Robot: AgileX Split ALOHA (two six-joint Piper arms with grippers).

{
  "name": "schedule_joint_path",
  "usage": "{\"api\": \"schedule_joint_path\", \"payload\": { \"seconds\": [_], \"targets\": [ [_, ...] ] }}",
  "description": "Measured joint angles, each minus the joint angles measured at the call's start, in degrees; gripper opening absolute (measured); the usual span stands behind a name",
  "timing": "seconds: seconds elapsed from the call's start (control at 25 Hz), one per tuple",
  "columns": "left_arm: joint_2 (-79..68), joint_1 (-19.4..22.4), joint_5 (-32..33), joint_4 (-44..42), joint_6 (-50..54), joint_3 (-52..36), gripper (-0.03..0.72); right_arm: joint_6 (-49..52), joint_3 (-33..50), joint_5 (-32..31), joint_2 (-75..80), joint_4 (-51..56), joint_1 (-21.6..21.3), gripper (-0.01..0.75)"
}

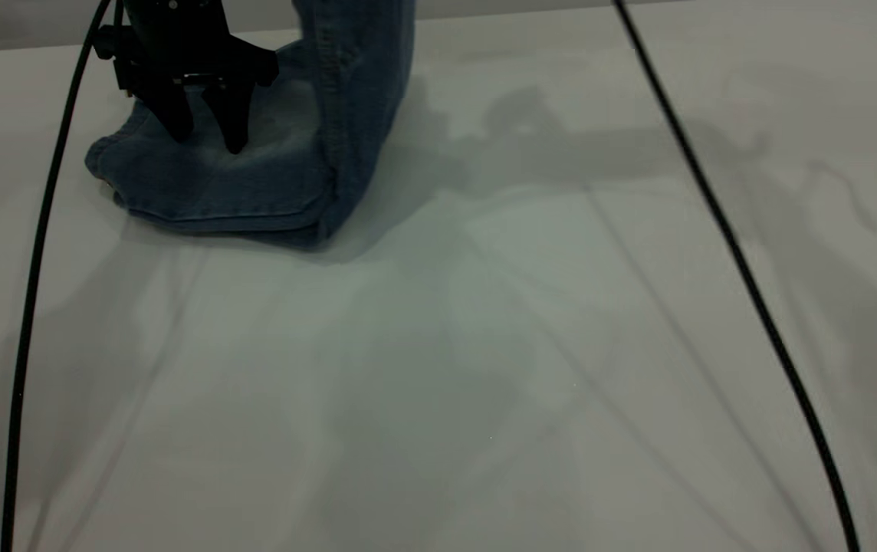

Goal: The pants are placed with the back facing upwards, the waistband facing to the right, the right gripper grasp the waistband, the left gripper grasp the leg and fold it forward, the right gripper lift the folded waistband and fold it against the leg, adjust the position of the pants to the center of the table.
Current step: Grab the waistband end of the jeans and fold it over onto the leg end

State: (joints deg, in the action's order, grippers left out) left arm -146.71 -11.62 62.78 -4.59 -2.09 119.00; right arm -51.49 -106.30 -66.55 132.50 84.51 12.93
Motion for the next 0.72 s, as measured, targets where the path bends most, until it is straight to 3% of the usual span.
{"api": "schedule_joint_path", "payload": {
  "seconds": [0.72],
  "targets": [
    [10.86, 0.1, 7.32, -4.34, -0.47, 4.86, 0.468, -1.32, 0.18, 2.63, 0.77, -1.58, 0.95, 0.075]
  ]
}}
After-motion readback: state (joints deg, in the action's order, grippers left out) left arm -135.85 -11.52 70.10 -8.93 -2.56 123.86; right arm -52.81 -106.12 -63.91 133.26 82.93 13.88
